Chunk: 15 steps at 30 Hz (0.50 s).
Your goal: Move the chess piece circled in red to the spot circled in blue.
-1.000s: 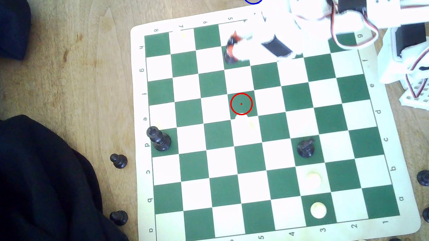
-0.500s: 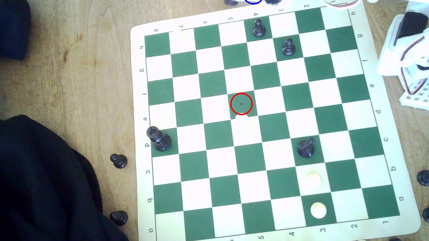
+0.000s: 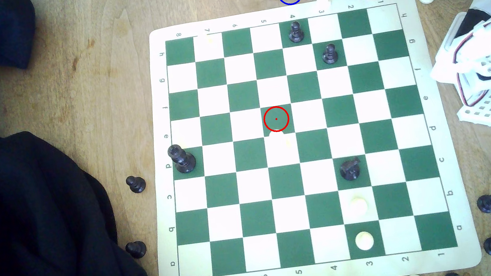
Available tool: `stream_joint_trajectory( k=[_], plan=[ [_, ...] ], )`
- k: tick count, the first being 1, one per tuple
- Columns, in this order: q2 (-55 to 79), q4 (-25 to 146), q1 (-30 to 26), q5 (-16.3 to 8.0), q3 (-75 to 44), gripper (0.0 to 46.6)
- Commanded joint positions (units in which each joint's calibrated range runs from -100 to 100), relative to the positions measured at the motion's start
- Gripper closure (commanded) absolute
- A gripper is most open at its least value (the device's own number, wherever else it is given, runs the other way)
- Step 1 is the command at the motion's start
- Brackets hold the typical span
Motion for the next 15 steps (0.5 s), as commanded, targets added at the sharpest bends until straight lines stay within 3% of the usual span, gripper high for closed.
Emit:
stream_joint_trajectory(
  k=[1,7,15],
  plan=[
    [1.66,-1.33,0.99,0.44,-2.04,46.3],
    [2.25,-1.33,2.32,1.81,-0.96,46.3],
    [9.38,-7.72,2.79,1.81,-0.59,46.3]
  ],
)
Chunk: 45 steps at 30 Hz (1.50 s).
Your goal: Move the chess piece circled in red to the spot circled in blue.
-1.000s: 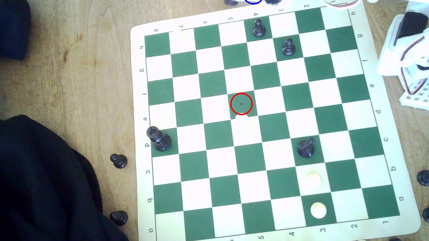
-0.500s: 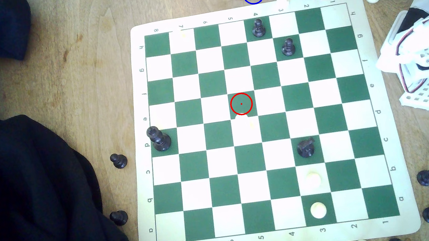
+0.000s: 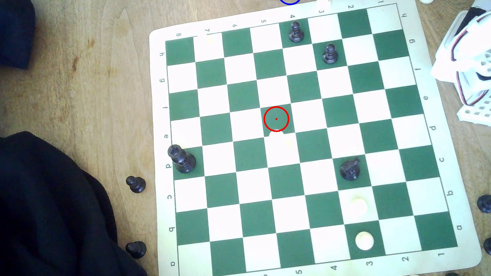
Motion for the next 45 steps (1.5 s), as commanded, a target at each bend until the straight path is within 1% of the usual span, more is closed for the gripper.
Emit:
stream_joint_trajectory(
  k=[1,9,16,22,30,35,39,45],
  plan=[
    [1.85,-4.07,0.44,-0.10,-0.59,46.3],
    [6.85,-7.83,1.53,0.54,-1.50,46.3],
    [6.85,-7.67,1.45,0.73,-1.41,46.3],
    [6.85,-7.34,1.30,1.61,-0.78,46.3],
    [6.77,-7.34,1.22,1.66,-0.68,46.0],
    [6.01,-7.34,0.91,2.64,0.58,45.7],
    [5.92,-7.34,0.83,2.74,0.68,45.5],
    [5.67,-7.67,0.75,2.74,1.13,42.3]
  ],
)
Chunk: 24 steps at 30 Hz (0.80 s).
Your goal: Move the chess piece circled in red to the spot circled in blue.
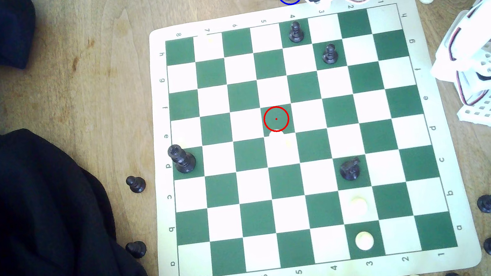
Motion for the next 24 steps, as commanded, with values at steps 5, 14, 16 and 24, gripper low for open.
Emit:
stream_joint_trajectory(
  k=[5,14,16,24],
  plan=[
    [-2.55,-0.98,-0.52,0.29,0.50,42.4],
    [-2.72,-1.55,-0.75,0.00,0.77,35.9],
    [-2.72,-1.63,-0.75,-0.10,0.77,31.9],
    [-4.50,-0.32,-0.36,-0.15,0.04,24.4]
  ],
)
